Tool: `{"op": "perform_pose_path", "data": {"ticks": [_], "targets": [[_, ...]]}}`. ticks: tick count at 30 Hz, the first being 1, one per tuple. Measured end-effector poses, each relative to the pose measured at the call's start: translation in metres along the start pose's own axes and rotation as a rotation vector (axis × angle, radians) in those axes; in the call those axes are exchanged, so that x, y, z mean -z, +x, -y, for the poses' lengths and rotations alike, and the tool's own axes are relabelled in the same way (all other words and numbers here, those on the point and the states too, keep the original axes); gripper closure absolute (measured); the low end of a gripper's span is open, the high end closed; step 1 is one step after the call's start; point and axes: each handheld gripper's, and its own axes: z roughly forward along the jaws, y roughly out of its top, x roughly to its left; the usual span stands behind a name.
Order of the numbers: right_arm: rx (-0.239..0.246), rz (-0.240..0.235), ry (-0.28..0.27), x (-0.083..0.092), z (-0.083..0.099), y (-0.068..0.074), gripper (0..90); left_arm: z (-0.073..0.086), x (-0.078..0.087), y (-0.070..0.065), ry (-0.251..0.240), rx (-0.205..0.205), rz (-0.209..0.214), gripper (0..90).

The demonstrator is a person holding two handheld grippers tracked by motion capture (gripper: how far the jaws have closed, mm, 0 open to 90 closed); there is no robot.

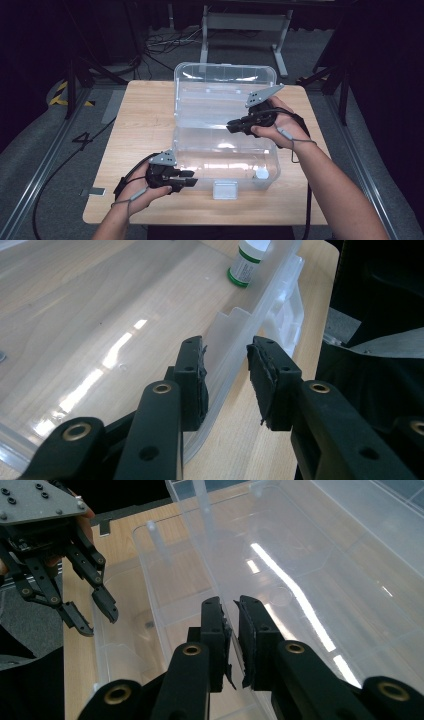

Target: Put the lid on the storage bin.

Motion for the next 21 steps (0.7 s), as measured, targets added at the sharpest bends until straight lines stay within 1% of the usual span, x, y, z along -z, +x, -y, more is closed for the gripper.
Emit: {"op": "perform_pose_path", "data": {"ticks": [11, 21], "targets": [[0.007, -0.016, 0.002, 0.002, 0.005, 0.009, 82.2, 0.0, 0.0, 0.0, 0.002, -0.001, 0.001, 67.6], [0.013, -0.025, 0.005, 0.002, 0.008, 0.014, 82.4, 0.0, 0.0, 0.0, -0.001, 0.0, -0.001, 67.6]]}}
